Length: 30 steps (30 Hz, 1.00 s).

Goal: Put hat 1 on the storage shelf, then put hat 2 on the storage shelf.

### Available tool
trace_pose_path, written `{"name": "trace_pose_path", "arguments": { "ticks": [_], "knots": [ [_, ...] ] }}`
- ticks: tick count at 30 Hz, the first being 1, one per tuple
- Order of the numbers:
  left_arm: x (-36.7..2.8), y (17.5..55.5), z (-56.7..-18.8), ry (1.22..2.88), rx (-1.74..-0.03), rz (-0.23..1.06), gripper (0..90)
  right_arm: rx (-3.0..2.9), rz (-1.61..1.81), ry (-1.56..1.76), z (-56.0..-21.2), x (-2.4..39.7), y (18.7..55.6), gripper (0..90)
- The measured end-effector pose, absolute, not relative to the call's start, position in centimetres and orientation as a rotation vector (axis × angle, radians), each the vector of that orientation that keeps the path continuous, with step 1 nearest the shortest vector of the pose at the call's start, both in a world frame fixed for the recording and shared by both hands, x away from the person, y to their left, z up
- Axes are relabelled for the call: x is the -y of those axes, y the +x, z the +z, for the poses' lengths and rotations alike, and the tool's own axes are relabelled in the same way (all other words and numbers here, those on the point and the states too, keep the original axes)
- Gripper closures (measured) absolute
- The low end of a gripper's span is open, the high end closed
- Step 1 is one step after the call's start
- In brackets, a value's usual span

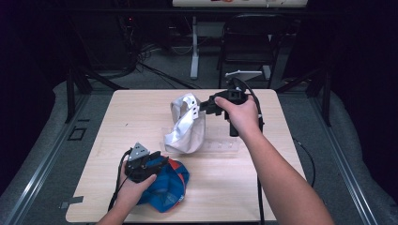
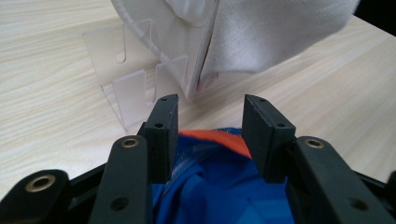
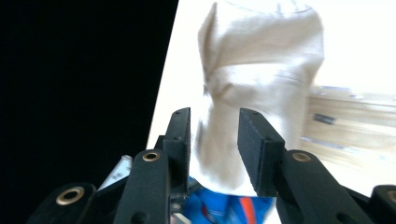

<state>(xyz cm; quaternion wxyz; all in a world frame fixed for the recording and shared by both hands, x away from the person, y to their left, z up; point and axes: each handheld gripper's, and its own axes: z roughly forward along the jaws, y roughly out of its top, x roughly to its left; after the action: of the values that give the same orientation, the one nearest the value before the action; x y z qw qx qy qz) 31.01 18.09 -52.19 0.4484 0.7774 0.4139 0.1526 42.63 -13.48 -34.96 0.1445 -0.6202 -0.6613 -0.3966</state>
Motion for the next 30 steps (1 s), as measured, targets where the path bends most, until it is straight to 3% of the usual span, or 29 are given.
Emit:
{"name": "trace_pose_path", "arguments": {
  "ticks": [6, 21, 30],
  "knots": [
    [-20.1, 30.3, -52.2, 1.914, -1.021, 0.309, 49.8, 2.018, -1.174, -1.779, -35.3, 16.1, 39.6, 63.5],
    [-24.9, 29.1, -51.6, 1.862, -1.127, 0.362, 50.7, 2.177, -1.256, -1.761, -40.3, 19.1, 35.0, 53.3],
    [-27.6, 28.1, -52.1, 1.871, -1.189, 0.383, 51.1, 2.257, -1.178, -1.772, -44.4, 19.0, 32.3, 58.5]
  ]
}}
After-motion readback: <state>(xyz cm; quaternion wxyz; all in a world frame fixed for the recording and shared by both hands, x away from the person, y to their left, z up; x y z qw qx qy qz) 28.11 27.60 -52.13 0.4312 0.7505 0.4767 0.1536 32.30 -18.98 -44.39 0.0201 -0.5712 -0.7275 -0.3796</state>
